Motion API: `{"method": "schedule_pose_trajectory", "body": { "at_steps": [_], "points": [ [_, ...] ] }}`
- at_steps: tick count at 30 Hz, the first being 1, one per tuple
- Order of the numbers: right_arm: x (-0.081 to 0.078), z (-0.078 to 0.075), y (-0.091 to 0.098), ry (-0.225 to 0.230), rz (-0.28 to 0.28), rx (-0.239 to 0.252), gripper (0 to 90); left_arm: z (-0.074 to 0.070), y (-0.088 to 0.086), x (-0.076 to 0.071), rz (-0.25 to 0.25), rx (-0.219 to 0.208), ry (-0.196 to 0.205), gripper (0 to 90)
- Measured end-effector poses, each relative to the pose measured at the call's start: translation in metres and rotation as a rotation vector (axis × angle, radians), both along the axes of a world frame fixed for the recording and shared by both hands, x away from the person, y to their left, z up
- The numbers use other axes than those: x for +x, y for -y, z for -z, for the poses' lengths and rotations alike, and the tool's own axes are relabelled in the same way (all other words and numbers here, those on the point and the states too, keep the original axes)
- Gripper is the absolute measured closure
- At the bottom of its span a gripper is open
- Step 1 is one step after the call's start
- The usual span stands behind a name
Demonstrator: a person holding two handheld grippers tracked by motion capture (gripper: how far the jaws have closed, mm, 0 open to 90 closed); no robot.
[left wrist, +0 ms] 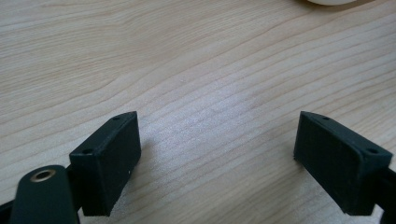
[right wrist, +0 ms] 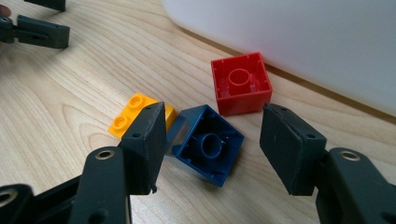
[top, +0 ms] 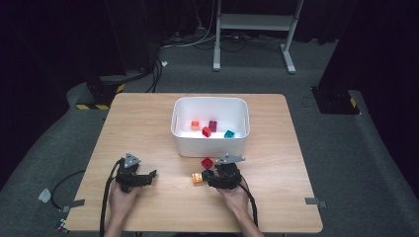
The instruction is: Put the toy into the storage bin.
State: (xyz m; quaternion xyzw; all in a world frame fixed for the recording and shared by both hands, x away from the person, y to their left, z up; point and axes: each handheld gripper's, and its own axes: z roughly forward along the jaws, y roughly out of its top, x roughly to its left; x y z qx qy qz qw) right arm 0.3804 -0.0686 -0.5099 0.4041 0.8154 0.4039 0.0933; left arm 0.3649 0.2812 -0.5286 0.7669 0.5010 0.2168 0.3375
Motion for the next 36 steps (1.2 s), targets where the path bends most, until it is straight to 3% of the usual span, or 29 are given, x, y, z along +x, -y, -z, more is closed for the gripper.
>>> {"method": "schedule_pose_trajectory", "body": {
  "at_steps": [14,36],
  "points": [
    [-0.003,0.008,-0.001,0.019,0.023,-0.086,41.7,0.000,0.000,0.000,0.000,0.000,0.000,14.8],
    [-0.007,0.012,0.001,0.077,0.017,-0.140,47.8,0.000,0.000,0.000,0.001,0.002,-0.001,14.9]
  ]
}}
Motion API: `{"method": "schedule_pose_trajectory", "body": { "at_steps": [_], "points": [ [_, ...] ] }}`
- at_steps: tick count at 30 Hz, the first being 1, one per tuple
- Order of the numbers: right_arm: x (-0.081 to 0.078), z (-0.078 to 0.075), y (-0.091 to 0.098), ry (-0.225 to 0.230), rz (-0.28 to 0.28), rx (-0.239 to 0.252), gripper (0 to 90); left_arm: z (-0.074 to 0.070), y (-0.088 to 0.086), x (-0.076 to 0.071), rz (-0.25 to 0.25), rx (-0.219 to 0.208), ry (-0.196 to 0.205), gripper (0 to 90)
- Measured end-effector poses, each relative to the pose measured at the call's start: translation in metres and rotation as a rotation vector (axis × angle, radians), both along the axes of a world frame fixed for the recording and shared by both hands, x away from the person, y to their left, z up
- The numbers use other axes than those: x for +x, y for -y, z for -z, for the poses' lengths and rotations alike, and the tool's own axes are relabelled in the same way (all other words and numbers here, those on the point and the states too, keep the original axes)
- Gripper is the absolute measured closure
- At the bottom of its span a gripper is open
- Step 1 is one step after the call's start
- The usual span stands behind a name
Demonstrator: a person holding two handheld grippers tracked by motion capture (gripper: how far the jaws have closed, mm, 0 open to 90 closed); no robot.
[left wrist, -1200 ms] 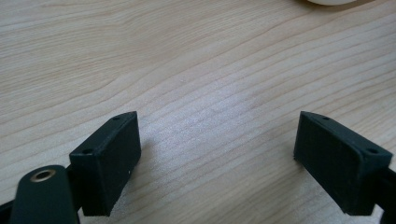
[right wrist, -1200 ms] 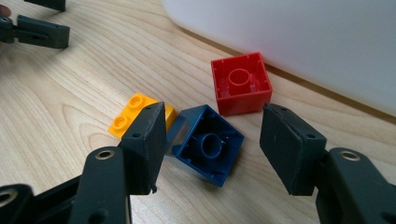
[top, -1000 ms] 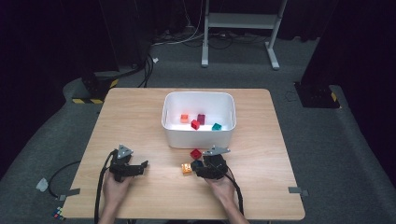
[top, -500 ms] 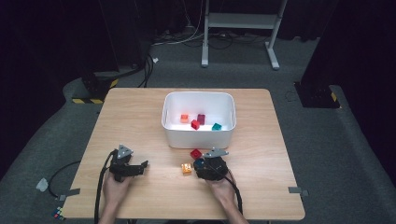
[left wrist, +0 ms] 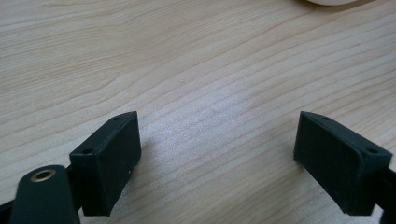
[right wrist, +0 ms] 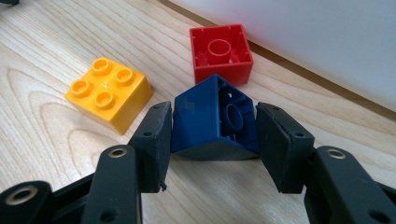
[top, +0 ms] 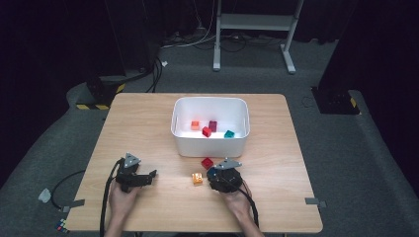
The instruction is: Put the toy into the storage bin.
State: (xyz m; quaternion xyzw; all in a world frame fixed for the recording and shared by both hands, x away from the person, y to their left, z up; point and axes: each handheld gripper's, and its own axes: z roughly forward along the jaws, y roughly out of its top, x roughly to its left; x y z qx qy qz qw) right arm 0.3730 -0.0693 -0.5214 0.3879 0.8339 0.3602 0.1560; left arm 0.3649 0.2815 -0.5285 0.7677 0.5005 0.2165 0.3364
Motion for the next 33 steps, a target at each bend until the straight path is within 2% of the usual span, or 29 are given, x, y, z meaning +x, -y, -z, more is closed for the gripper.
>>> {"method": "schedule_pose_trajectory", "body": {
  "at_steps": [4,13,23,27,33],
  "points": [
    [-0.001,-0.002,0.004,0.007,-0.002,-0.001,47.9,0.000,0.000,0.000,0.000,0.001,0.000,14.9],
    [-0.005,-0.019,0.022,0.004,-0.001,0.063,48.0,0.000,0.000,0.000,0.000,0.001,0.000,14.9],
    [-0.012,-0.053,0.046,0.061,-0.017,0.125,48.0,0.000,0.000,0.000,-0.001,0.001,0.000,14.9],
    [-0.016,-0.069,0.050,0.094,-0.031,0.126,48.0,0.000,0.000,0.000,-0.001,0.000,0.000,14.8],
    [-0.017,-0.095,0.053,0.123,-0.070,0.172,48.0,0.000,0.000,0.000,-0.004,-0.002,0.001,14.8]
  ]
}}
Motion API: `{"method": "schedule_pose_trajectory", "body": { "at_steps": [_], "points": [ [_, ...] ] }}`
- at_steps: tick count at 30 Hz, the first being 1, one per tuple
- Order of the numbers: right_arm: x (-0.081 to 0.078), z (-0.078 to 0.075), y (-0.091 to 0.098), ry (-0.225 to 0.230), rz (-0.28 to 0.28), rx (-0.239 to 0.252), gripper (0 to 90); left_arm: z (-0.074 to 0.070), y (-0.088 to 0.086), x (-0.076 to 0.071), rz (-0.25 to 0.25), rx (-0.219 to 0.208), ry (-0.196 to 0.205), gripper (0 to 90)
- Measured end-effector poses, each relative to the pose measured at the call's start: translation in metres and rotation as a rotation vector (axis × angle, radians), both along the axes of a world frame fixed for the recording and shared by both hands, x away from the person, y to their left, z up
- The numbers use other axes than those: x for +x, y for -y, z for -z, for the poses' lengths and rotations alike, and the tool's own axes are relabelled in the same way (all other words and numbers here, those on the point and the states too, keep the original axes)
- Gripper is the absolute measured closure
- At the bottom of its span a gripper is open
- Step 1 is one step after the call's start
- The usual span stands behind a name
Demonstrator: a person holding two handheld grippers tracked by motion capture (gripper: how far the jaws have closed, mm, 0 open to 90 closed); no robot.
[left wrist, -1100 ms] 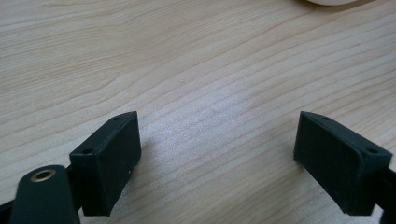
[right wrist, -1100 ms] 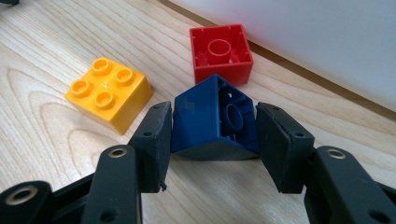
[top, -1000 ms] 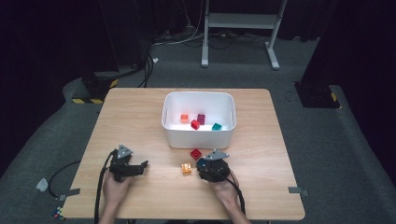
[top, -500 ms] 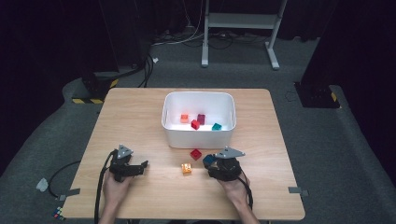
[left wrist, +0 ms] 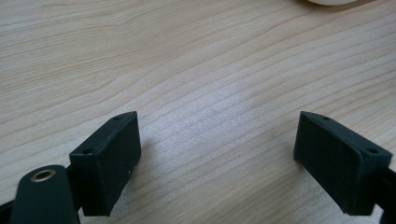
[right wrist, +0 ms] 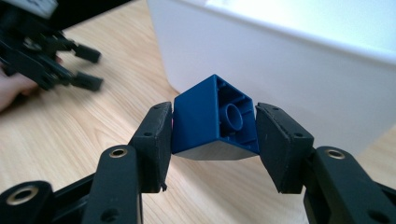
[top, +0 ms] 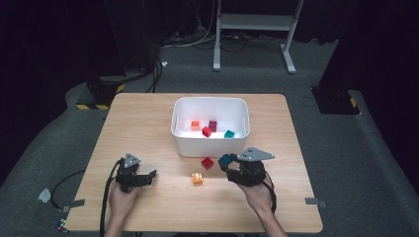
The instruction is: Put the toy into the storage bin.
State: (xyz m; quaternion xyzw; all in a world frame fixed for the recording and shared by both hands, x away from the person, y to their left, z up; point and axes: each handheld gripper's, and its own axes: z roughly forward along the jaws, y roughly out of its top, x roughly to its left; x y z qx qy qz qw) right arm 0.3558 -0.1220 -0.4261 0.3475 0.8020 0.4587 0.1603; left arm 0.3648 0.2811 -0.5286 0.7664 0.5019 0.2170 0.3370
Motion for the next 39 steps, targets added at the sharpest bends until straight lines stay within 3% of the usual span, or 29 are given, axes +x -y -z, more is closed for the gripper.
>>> {"method": "schedule_pose_trajectory", "body": {
  "at_steps": [4,9,14,19,24,30,39],
  "points": [
    [0.000,-0.018,0.000,0.021,-0.026,0.040,48.0,0.000,0.000,0.000,0.001,0.000,0.001,14.9],
    [0.009,-0.038,0.002,0.016,-0.035,0.073,48.0,0.000,-0.001,0.000,0.003,0.002,-0.001,14.9],
    [0.017,-0.052,0.008,0.034,0.000,0.098,48.1,0.000,0.000,0.001,-0.003,0.001,-0.002,15.0],
    [0.032,-0.063,0.015,0.039,0.055,0.162,48.1,0.000,0.000,0.001,-0.004,-0.001,-0.001,15.2],
    [0.048,-0.078,0.009,0.071,0.106,0.162,48.1,0.000,-0.001,0.002,-0.013,0.000,-0.001,15.7],
    [0.069,-0.084,-0.008,0.059,0.098,0.126,48.1,0.000,-0.001,0.002,-0.014,0.000,-0.001,15.7],
    [0.090,-0.095,-0.019,0.036,0.095,0.114,48.1,0.000,-0.001,0.002,-0.014,0.000,-0.001,15.7]
  ]
}}
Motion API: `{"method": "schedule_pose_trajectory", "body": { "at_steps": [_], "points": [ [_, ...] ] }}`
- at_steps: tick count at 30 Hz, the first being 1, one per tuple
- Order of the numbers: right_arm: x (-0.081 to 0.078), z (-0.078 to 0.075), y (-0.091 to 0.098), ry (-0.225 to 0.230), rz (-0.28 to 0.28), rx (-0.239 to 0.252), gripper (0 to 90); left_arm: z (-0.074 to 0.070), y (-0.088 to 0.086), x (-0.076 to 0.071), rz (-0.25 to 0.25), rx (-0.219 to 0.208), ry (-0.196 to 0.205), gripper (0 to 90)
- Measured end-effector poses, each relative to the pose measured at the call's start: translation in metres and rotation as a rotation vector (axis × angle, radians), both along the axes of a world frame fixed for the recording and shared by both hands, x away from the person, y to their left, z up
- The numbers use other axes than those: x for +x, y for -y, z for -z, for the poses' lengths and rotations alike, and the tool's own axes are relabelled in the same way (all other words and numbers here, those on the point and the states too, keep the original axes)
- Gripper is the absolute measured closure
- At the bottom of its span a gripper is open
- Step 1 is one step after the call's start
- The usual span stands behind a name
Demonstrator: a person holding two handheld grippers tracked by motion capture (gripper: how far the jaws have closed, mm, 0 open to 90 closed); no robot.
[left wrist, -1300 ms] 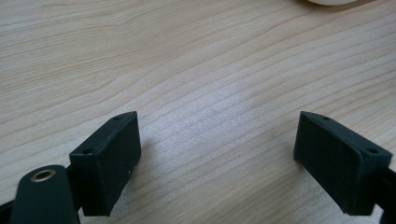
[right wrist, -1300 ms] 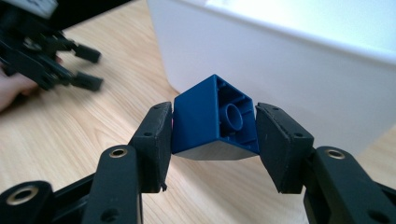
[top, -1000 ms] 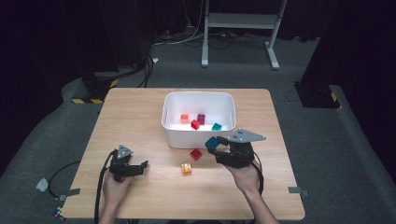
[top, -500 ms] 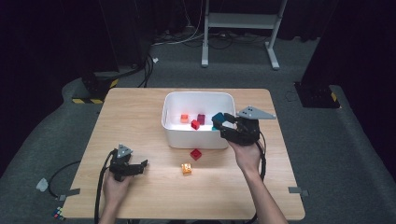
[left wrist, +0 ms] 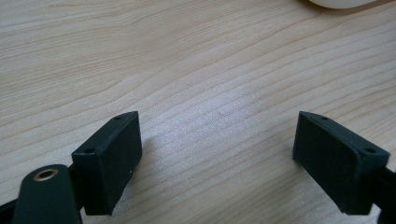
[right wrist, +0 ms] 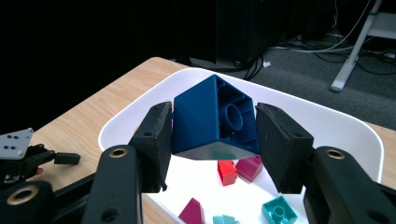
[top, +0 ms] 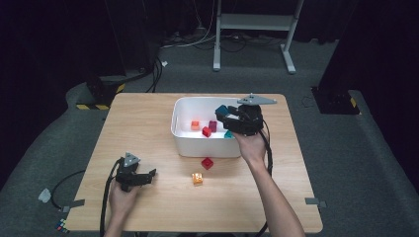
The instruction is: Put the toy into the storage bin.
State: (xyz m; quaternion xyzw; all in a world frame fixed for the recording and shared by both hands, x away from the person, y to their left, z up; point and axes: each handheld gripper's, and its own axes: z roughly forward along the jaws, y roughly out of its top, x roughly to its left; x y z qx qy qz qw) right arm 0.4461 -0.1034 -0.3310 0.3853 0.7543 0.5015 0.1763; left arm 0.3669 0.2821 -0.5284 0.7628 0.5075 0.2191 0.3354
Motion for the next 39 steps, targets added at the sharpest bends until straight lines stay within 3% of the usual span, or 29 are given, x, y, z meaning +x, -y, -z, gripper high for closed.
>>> {"method": "schedule_pose_trajectory", "body": {
  "at_steps": [14,18,22,32,36,39],
  "points": [
    [0.037,0.000,-0.028,-0.042,-0.022,-0.089,48.0,0.000,0.000,0.000,-0.001,-0.001,0.001,15.7],
    [0.047,0.006,-0.032,-0.076,-0.004,-0.097,48.0,0.000,0.000,0.001,-0.002,-0.005,0.004,15.7],
    [0.057,0.014,-0.039,-0.118,0.016,-0.151,48.0,0.000,0.000,0.001,-0.002,-0.004,0.004,15.8],
    [0.073,0.028,-0.036,-0.174,0.072,-0.172,47.8,0.000,0.000,0.001,-0.002,-0.003,0.003,15.8],
    [0.076,0.032,-0.037,-0.185,0.073,-0.197,47.6,0.000,0.000,0.001,-0.001,-0.002,0.003,15.8],
    [0.076,0.033,-0.037,-0.197,0.066,-0.182,47.2,0.000,0.000,0.001,0.000,-0.003,0.003,15.8]
  ]
}}
